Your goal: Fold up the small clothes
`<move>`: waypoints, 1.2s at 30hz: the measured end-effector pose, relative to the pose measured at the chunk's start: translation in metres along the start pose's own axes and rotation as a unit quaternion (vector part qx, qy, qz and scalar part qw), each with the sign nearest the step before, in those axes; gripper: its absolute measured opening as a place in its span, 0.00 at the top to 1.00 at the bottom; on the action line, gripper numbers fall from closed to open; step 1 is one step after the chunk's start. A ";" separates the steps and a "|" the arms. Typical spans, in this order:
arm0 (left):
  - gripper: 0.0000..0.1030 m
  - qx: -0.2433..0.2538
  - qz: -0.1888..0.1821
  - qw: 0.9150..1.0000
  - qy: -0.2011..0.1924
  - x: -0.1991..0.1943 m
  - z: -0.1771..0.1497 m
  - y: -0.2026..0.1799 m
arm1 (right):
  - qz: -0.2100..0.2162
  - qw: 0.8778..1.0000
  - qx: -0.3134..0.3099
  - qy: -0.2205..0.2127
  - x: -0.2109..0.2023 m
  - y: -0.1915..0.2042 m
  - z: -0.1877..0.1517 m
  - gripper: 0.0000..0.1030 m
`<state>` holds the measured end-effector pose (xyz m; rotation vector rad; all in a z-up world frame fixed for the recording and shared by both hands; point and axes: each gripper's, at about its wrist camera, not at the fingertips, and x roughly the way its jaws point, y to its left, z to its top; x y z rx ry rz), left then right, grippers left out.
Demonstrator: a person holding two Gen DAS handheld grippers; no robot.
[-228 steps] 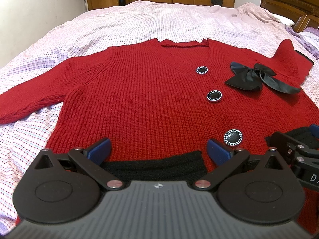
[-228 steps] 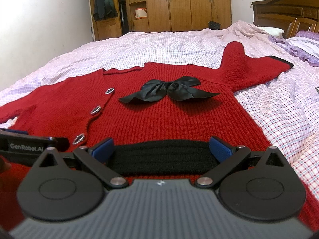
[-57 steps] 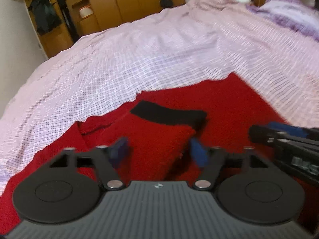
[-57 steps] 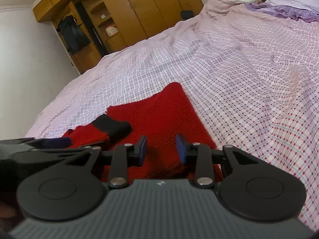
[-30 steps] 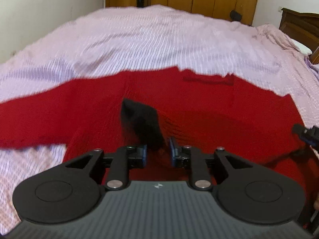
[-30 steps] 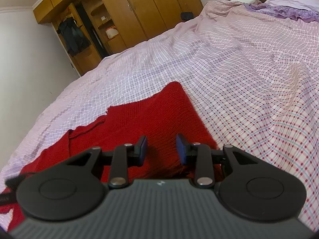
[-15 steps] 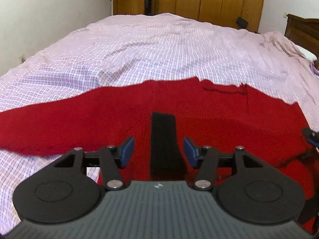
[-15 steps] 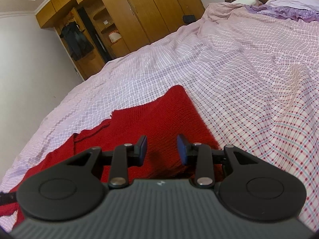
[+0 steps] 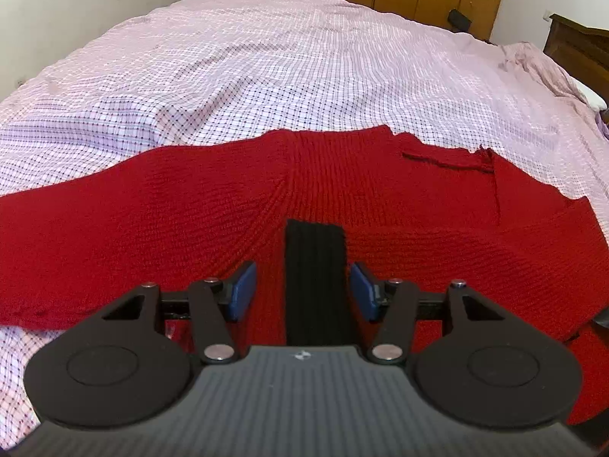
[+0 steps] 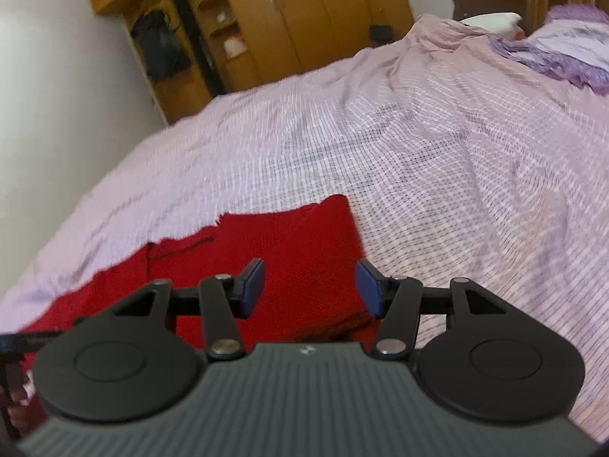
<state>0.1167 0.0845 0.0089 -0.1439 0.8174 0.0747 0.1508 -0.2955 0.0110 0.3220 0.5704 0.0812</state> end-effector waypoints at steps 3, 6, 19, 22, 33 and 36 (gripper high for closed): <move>0.41 -0.007 -0.002 1.000 0.006 0.002 0.004 0.002 | -0.010 1.000 -0.020 0.020 0.003 -0.005 0.012 0.45; 0.41 -0.003 -0.005 1.000 0.010 0.006 0.008 0.000 | -0.017 0.998 -0.043 0.033 0.007 -0.004 0.019 0.45; 0.86 0.048 -0.031 0.997 -0.050 -0.024 0.006 -0.026 | -0.038 0.993 -0.086 0.068 0.063 -0.014 0.038 0.40; 0.86 0.054 -0.032 0.996 -0.070 -0.037 0.014 -0.030 | -0.039 0.993 -0.085 0.074 0.085 -0.018 0.043 0.40; 0.86 0.062 -0.005 0.994 -0.093 -0.033 0.049 -0.024 | 0.047 0.995 0.004 0.084 0.120 -0.028 0.039 0.85; 0.86 0.062 -0.003 0.994 -0.090 -0.019 0.053 -0.022 | 0.040 0.999 0.004 0.033 0.103 -0.024 0.039 0.86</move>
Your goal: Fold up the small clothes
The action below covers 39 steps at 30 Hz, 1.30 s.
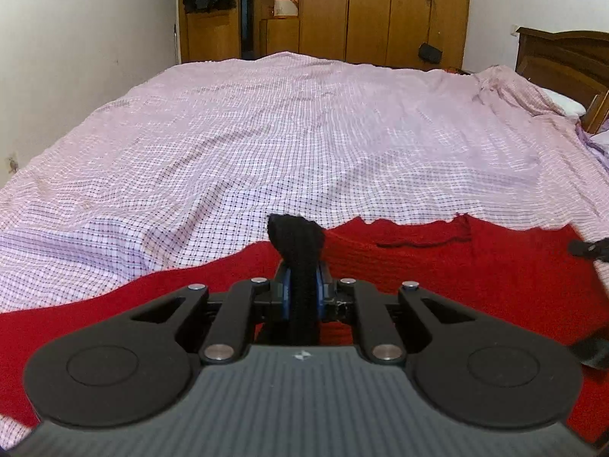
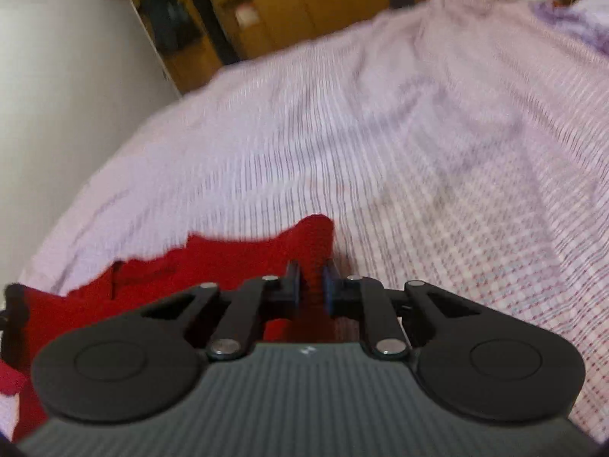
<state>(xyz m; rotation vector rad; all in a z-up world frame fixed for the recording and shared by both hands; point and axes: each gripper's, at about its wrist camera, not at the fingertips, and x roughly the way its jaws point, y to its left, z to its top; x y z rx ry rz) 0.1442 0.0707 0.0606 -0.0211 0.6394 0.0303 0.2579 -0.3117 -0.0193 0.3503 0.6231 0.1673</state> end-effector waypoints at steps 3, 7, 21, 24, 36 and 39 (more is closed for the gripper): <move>0.86 0.001 0.002 1.000 0.017 0.021 -0.003 0.001 | -0.026 1.000 -0.017 0.001 0.002 0.002 -0.005 0.86; 0.85 0.002 0.005 0.998 0.066 0.055 -0.015 0.001 | -0.052 0.998 -0.022 0.026 0.022 0.001 -0.011 0.84; 0.51 -0.038 0.022 0.997 0.059 0.022 -0.005 0.032 | -0.043 0.998 -0.036 0.006 -0.025 0.019 -0.004 0.55; 0.46 -0.042 0.044 0.997 0.055 0.002 -0.007 0.045 | -0.030 0.998 -0.050 -0.004 -0.048 0.028 -0.005 0.46; 0.40 -0.081 0.109 0.989 0.061 -0.059 -0.039 0.100 | 0.016 0.998 -0.068 -0.005 -0.118 0.065 -0.016 0.46; 0.40 -0.096 0.120 0.986 0.063 -0.070 -0.051 0.114 | 0.025 0.997 -0.073 -0.001 -0.129 0.074 -0.026 0.46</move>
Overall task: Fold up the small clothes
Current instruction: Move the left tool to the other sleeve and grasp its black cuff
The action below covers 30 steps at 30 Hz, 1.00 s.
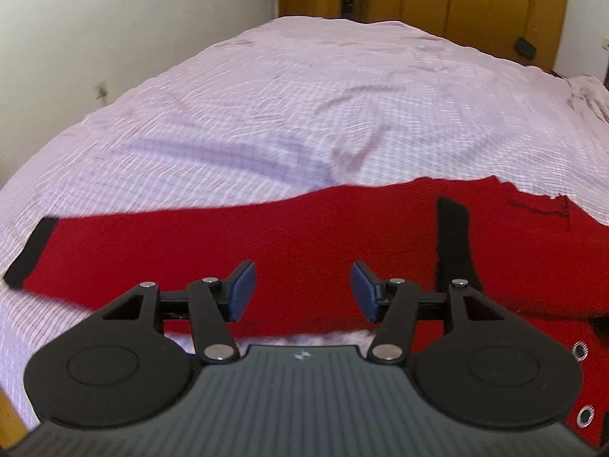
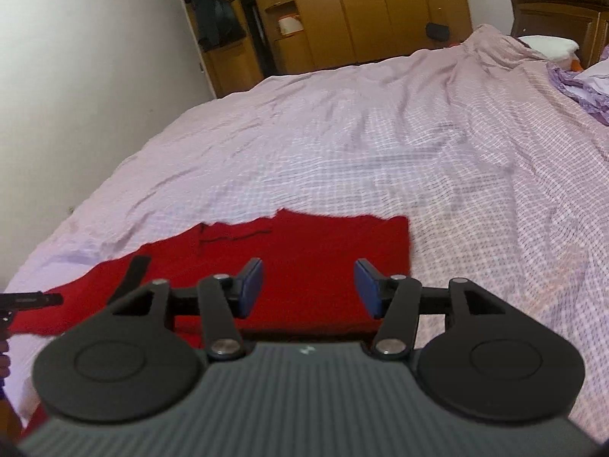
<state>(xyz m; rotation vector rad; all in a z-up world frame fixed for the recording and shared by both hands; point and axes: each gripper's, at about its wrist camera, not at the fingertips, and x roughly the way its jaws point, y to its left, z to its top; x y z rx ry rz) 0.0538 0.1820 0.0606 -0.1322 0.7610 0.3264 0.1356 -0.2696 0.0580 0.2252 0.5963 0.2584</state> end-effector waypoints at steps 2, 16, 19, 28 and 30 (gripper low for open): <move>0.39 -0.008 0.009 1.000 -0.001 -0.005 -0.007 0.012 | 0.001 1.000 -0.003 -0.001 -0.005 0.007 -0.008 0.46; 0.38 -0.083 0.025 0.996 0.008 -0.007 -0.030 0.077 | -0.024 0.999 0.033 0.023 -0.018 0.031 -0.072 0.44; 0.38 -0.132 0.003 0.991 0.008 0.000 -0.035 0.093 | -0.039 0.998 0.027 0.029 -0.015 0.038 -0.084 0.39; 0.38 -0.229 -0.009 0.973 0.014 0.023 -0.042 0.124 | -0.058 0.997 0.003 0.044 -0.006 0.054 -0.108 0.39; 0.38 -0.241 -0.010 0.970 0.018 0.027 -0.041 0.125 | -0.062 0.997 0.000 0.048 -0.004 0.055 -0.110 0.39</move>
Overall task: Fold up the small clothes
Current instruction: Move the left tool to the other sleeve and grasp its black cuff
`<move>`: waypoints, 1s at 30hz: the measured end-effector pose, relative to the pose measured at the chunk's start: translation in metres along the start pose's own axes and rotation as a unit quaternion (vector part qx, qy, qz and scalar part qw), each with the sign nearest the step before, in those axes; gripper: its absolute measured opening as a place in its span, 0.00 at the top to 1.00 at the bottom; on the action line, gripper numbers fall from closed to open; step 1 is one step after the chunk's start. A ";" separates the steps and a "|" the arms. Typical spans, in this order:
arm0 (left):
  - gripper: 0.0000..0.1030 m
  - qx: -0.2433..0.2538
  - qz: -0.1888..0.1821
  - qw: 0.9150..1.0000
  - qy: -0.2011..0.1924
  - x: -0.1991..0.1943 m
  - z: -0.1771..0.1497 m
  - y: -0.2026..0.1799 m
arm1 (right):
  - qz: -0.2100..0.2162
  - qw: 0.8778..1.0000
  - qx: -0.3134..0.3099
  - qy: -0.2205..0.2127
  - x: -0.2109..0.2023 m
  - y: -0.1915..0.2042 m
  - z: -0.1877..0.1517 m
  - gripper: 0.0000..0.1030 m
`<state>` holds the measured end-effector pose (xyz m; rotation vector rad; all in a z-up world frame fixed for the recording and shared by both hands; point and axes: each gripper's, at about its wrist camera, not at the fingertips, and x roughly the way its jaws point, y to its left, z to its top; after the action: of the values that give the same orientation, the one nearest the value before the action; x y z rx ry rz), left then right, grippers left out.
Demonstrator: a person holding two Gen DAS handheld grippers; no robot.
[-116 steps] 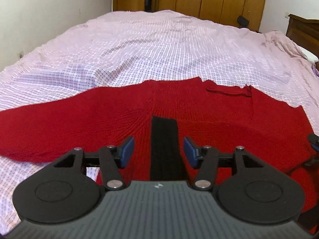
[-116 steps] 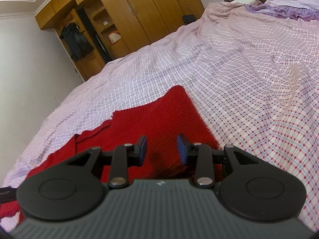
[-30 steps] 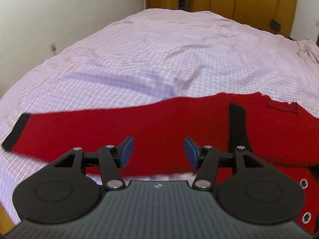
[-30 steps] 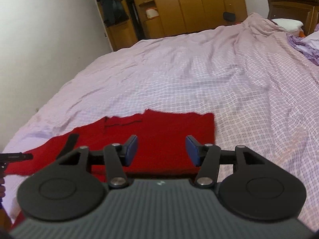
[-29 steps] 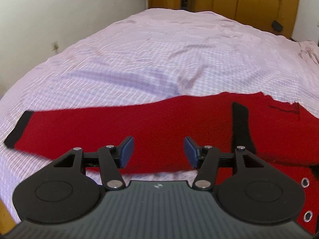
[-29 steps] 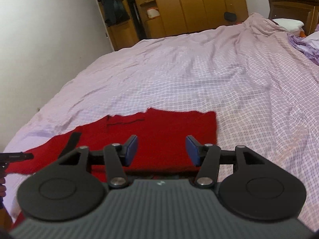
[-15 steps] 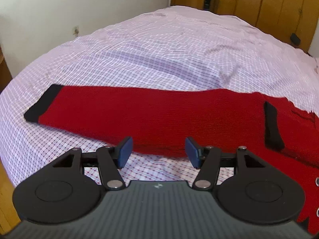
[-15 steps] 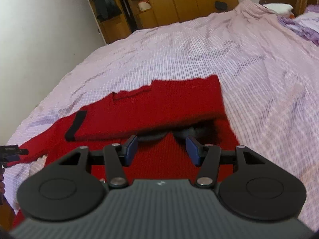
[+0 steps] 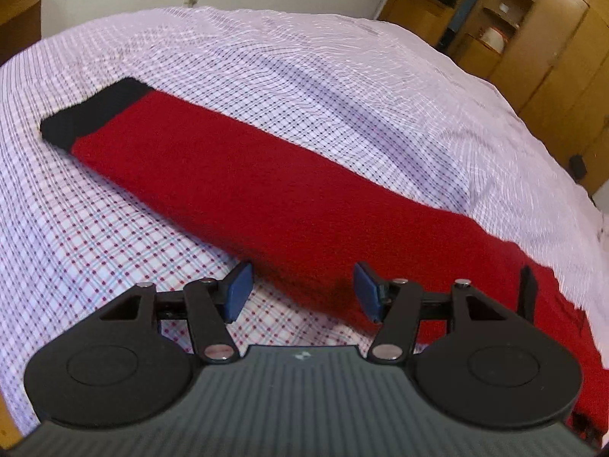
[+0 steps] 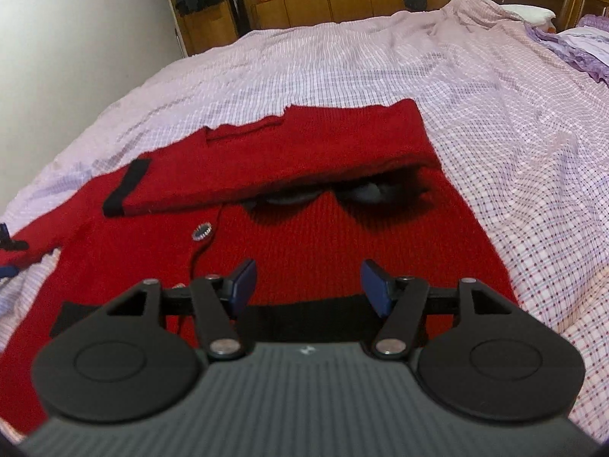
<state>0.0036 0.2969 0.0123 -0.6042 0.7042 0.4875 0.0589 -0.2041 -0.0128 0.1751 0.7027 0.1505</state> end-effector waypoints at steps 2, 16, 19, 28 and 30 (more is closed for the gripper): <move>0.38 -0.008 0.002 1.000 0.002 0.000 0.000 -0.002 | -0.001 1.000 0.001 0.002 0.000 -0.001 -0.002 0.39; 0.63 0.036 0.021 0.999 -0.020 0.025 0.010 -0.025 | -0.004 1.000 0.004 -0.012 0.000 -0.001 -0.013 0.40; 0.79 0.048 0.000 0.998 -0.035 0.014 0.012 -0.022 | 0.000 1.000 0.013 -0.016 -0.001 -0.003 -0.013 0.40; 0.82 0.074 -0.069 0.991 -0.086 -0.036 0.027 -0.045 | 0.005 0.999 0.046 -0.029 -0.004 -0.012 -0.013 0.39; 0.82 0.089 -0.087 0.987 -0.101 -0.048 0.026 -0.058 | 0.005 0.998 0.051 -0.032 -0.005 -0.014 -0.011 0.39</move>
<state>0.0181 0.2623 0.0824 -0.4353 0.4907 0.3148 0.0487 -0.2175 -0.0208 0.2791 0.6457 0.1175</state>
